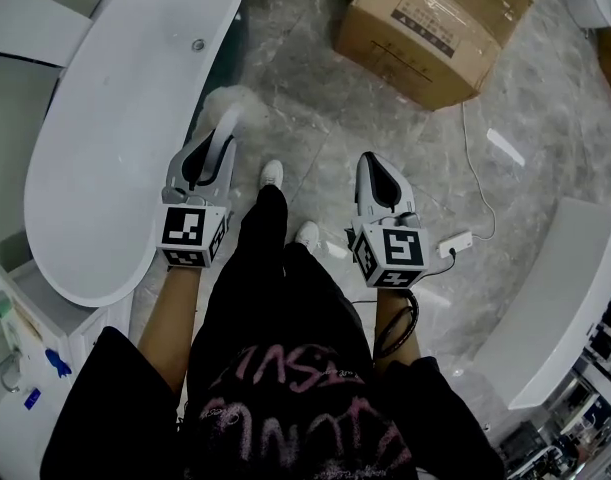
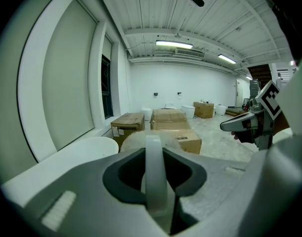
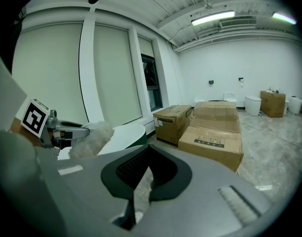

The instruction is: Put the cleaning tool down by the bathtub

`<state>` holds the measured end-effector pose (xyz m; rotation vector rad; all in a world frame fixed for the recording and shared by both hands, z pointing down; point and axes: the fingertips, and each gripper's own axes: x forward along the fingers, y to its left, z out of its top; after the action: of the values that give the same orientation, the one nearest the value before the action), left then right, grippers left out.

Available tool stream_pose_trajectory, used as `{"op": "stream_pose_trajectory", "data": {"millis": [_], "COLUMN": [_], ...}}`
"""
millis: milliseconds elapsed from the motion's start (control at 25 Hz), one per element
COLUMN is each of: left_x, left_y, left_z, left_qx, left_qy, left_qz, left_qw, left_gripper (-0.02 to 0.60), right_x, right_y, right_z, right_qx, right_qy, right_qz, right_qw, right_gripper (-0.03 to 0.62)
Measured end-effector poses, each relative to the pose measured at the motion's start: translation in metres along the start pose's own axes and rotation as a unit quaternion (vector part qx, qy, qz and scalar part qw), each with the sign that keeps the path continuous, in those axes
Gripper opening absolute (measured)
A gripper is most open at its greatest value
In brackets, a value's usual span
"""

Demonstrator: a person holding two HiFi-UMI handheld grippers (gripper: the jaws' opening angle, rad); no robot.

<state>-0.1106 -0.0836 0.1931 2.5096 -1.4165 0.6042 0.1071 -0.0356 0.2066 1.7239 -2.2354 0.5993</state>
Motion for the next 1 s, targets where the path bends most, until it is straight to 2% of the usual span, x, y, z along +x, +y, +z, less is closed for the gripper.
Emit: {"op": "stream_pose_trajectory", "data": {"millis": [280,480,1000], "left_x": [0.036,0.06,0.129], "left_y": [0.005,0.003,0.026], "left_z": [-0.022,-0.053,-0.134], "left_qx": [0.005,-0.005,-0.026], "left_qy": [0.021,0.041,0.067], "left_qz": [-0.016,-0.025,0.002], "left_qw": [0.9996,0.9988,0.9974], "left_gripper": [0.094,0.094,0.094], "right_x": [0.027,0.044,0.111], "right_y": [-0.018,-0.03,-0.057], "right_z": [-0.012,-0.037,-0.115], "right_qx": [0.001,-0.001,0.024], "right_qy": [0.019,0.038,0.06], "right_qz": [-0.022,-0.025,-0.028], "right_qw": [1.0,0.999,0.998], "right_gripper": [0.014,0.014,0.014]}}
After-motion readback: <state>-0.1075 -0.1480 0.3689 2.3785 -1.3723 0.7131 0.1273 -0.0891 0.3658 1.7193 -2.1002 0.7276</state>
